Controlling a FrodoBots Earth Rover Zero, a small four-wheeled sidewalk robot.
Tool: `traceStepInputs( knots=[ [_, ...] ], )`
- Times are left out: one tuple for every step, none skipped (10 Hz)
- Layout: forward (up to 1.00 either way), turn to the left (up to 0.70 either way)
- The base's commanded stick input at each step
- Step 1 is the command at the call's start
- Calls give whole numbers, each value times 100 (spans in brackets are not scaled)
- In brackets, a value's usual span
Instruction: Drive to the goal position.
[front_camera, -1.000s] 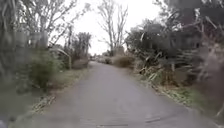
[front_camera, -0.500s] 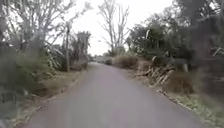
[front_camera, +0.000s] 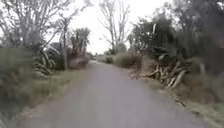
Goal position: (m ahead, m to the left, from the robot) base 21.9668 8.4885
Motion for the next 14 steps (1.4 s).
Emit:
traceStepInputs(
  knots=[
    [100, 0],
    [100, 0],
    [100, 0],
    [100, 0],
    [100, 0],
    [100, 0],
    [100, 0],
    [100, 0],
    [100, 0],
    [100, 0],
    [100, 0],
    [100, 0],
    [100, 0],
    [100, 0]
  ],
)
